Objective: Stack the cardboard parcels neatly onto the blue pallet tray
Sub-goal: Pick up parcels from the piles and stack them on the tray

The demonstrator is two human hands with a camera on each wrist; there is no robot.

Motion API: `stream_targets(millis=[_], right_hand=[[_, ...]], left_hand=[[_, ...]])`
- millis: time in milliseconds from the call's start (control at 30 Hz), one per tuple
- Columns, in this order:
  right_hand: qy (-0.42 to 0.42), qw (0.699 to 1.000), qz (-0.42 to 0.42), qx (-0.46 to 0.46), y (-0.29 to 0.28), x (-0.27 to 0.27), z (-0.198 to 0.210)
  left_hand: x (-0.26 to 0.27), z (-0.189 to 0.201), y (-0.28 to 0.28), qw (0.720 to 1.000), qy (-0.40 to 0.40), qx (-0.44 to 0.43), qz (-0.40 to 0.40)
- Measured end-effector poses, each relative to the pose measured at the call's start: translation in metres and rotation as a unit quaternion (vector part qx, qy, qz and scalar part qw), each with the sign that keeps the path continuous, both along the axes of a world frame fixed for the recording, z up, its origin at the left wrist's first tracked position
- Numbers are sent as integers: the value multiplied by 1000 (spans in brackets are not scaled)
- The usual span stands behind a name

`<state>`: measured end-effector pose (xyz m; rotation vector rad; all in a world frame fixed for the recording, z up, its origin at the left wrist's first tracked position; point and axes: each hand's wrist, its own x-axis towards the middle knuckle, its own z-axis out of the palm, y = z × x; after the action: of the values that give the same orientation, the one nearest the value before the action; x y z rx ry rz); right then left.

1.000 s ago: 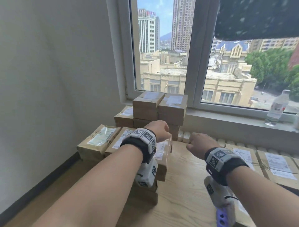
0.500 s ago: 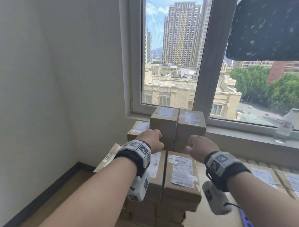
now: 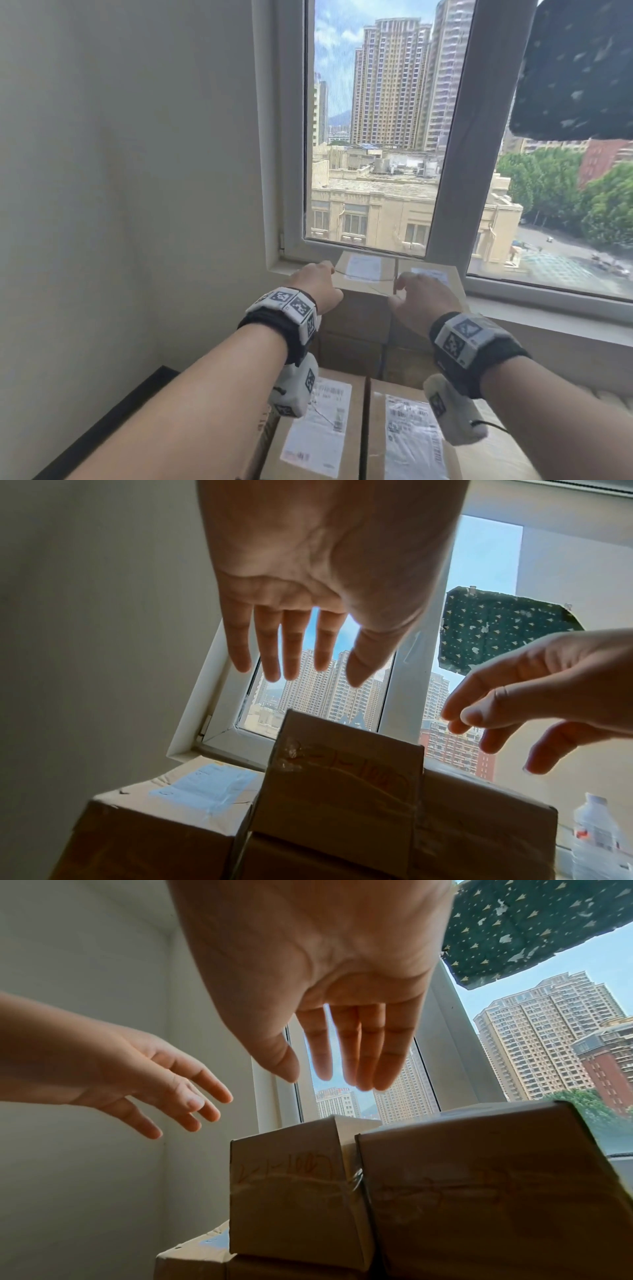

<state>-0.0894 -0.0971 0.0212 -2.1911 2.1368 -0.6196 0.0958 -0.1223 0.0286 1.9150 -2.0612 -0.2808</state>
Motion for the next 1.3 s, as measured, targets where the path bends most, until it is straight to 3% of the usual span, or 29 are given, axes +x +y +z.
stream_targets(millis=[233, 667, 800, 967, 1300], right_hand=[[-37, 999, -30, -11, -32, -2, -20], [-88, 995, -50, 8, -45, 10, -40], [-92, 995, -46, 0, -45, 16, -41], [-96, 994, -51, -11, -43, 22, -40], [-171, 983, -56, -34, -33, 40, -12]], left_hand=[[-17, -22, -44, 994, 89, 44, 35], [-22, -43, -72, 980, 167, 96, 52], [-17, -50, -77, 959, 248, 123, 55], [-13, -48, -76, 946, 288, 135, 60], [13, -17, -61, 896, 413, 149, 64]])
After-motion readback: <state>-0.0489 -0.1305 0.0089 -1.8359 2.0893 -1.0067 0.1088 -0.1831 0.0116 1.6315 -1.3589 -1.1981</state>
